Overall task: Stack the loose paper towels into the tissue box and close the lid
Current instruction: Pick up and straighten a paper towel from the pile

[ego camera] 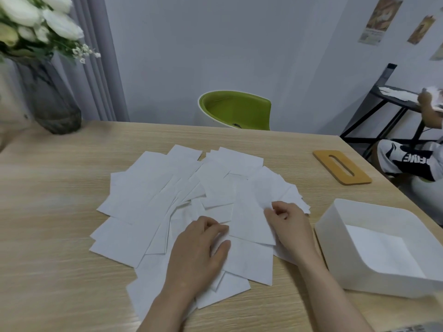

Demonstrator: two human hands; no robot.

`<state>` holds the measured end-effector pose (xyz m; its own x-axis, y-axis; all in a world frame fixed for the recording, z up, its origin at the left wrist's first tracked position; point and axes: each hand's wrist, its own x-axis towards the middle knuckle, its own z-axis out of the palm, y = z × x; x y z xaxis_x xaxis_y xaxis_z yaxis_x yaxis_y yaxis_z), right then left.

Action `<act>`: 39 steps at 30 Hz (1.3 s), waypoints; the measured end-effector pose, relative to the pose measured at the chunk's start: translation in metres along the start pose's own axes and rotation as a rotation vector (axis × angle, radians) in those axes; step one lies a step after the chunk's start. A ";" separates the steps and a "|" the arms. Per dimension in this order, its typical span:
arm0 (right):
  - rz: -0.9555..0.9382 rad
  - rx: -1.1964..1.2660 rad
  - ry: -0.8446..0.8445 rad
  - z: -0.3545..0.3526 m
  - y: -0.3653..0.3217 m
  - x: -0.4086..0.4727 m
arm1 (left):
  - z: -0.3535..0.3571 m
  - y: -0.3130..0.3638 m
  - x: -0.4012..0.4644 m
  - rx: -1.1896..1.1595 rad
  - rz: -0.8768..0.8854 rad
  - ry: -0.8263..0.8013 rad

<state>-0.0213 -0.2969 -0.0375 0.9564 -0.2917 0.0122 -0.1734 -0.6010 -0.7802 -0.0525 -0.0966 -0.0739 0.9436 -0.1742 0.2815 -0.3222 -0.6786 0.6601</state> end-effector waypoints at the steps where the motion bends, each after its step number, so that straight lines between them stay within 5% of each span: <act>1: -0.039 -0.026 0.068 0.001 -0.002 -0.001 | 0.000 0.000 0.000 0.003 -0.003 -0.007; 4: -0.113 0.079 0.134 -0.001 -0.005 -0.008 | -0.003 0.002 0.002 0.005 -0.028 -0.048; 8: 0.008 0.402 0.022 -0.011 -0.013 -0.024 | -0.013 0.008 0.006 -0.107 -0.132 -0.077; 14: 0.239 0.741 -0.227 0.002 -0.023 -0.058 | -0.021 0.020 -0.003 -0.684 -0.367 0.004; 17: 0.234 0.716 -0.265 0.012 -0.025 -0.068 | -0.020 0.020 -0.008 -0.896 -0.464 0.015; 21: 0.179 0.654 -0.278 0.019 -0.024 -0.073 | -0.015 0.016 -0.008 -0.898 -0.525 0.036; 29: 0.090 0.021 0.093 0.000 0.009 -0.056 | -0.016 0.007 -0.005 -0.924 -0.563 0.051; 39: 0.198 0.264 -0.007 0.001 0.013 -0.045 | -0.016 -0.001 -0.004 -0.994 -0.604 0.002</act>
<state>-0.0664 -0.2908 -0.0495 0.9122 -0.3776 -0.1592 -0.2896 -0.3191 -0.9024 -0.0574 -0.0837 -0.0641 0.9643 -0.0118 -0.2646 0.2612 0.2079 0.9426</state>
